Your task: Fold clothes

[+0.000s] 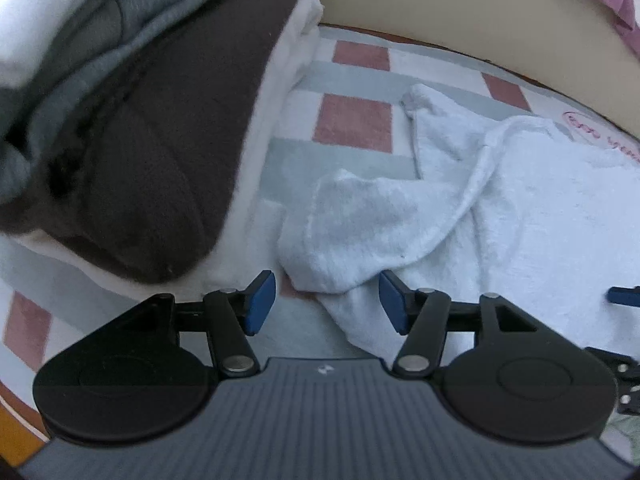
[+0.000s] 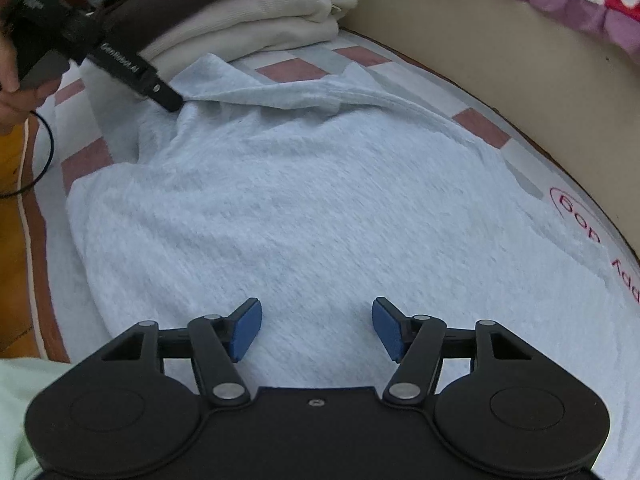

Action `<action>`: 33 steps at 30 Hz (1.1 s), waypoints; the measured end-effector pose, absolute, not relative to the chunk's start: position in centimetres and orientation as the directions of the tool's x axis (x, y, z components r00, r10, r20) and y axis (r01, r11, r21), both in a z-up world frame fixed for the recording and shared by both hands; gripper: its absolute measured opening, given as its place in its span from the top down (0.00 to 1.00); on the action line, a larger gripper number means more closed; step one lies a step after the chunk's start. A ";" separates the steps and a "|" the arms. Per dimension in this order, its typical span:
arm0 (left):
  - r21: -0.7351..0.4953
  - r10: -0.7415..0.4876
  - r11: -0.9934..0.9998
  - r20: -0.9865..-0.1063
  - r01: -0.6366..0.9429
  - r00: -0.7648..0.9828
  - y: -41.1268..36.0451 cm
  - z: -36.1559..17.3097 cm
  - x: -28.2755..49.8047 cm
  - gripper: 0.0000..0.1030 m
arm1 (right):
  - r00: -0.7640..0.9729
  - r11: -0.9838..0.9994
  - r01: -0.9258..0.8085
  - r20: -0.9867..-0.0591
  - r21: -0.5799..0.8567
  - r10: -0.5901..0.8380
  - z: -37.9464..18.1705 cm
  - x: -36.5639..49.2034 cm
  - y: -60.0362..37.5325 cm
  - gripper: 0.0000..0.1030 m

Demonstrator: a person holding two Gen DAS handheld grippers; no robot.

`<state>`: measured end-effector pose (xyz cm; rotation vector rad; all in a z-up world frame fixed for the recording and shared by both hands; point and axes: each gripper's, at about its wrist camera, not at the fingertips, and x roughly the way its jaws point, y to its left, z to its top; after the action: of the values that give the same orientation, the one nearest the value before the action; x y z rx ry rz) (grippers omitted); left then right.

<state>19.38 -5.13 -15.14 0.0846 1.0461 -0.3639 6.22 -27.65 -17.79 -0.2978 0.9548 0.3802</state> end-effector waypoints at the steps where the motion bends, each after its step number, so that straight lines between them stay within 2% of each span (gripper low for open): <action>1: -0.125 -0.270 0.935 -0.857 0.332 0.439 -5.1 -15.1 19.4 0.45 | 0.522 0.897 -0.436 -0.833 -0.076 0.183 -17.9 6.2 -27.7 0.35; 6: -0.207 -0.320 0.931 -0.859 0.301 0.400 -5.2 -15.9 20.3 0.44 | 0.529 0.896 -0.434 -0.831 -0.090 0.173 -17.8 6.0 -27.4 0.35; 9: -0.184 -0.295 0.940 -0.860 0.287 0.416 -5.7 -16.6 20.7 0.41 | 0.524 0.880 -0.459 -0.838 -0.124 0.154 -17.5 6.1 -26.5 0.35; 15: -0.137 -0.279 0.940 -0.837 0.312 0.472 -7.0 -17.2 21.3 0.33 | 0.492 0.834 -0.548 -0.833 -0.070 0.253 -16.5 6.8 -23.4 0.35; 16: -0.122 -0.275 0.938 -0.831 0.325 0.483 -7.2 -17.3 21.2 0.36 | 0.487 0.830 -0.556 -0.830 -0.054 0.273 -16.4 6.8 -22.8 0.35; 18: -0.047 -0.246 0.929 -0.819 0.367 0.519 -7.8 -17.2 20.7 0.77 | 0.473 0.820 -0.571 -0.826 -0.023 0.306 -16.3 6.9 -21.6 0.35; 19: -0.012 -0.233 0.927 -0.803 0.376 0.549 -7.9 -16.6 20.3 0.90 | 0.469 0.814 -0.580 -0.825 -0.019 0.316 -16.3 6.8 -21.1 0.35; 22: 0.071 -0.196 0.930 -0.736 0.362 0.648 -7.8 -14.3 18.6 0.90 | 0.445 0.797 -0.604 -0.829 0.001 0.338 -16.7 6.4 -19.9 0.35; 24: 0.105 -0.162 0.936 -0.722 0.337 0.673 -8.0 -13.7 17.8 0.88 | 0.419 0.785 -0.620 -0.842 0.009 0.341 -17.3 5.9 -19.2 0.35; 26: 0.142 -0.099 0.940 -0.758 0.312 0.645 -8.1 -14.6 18.7 0.75 | 0.426 0.786 -0.618 -0.837 0.008 0.343 -17.6 5.3 -19.3 0.35; 27: 0.160 -0.071 0.941 -0.769 0.299 0.635 -8.0 -14.9 19.3 0.74 | 0.430 0.787 -0.617 -0.835 0.007 0.345 -17.7 5.1 -19.4 0.35; 30: 0.143 -0.069 0.949 -0.779 0.282 0.624 -6.7 -14.5 20.1 0.79 | 0.417 0.797 -0.603 -0.832 0.047 0.365 -17.8 4.9 -19.9 0.34; 33: 0.055 -0.110 0.963 -0.813 0.265 0.571 -5.4 -14.0 20.2 0.72 | 0.391 0.770 -0.636 -0.834 0.060 0.388 -17.7 4.4 -19.6 0.32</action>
<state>20.21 -5.38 -14.04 0.1785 0.9384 -0.2213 4.40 -19.63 -17.65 -0.2891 0.9690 0.6616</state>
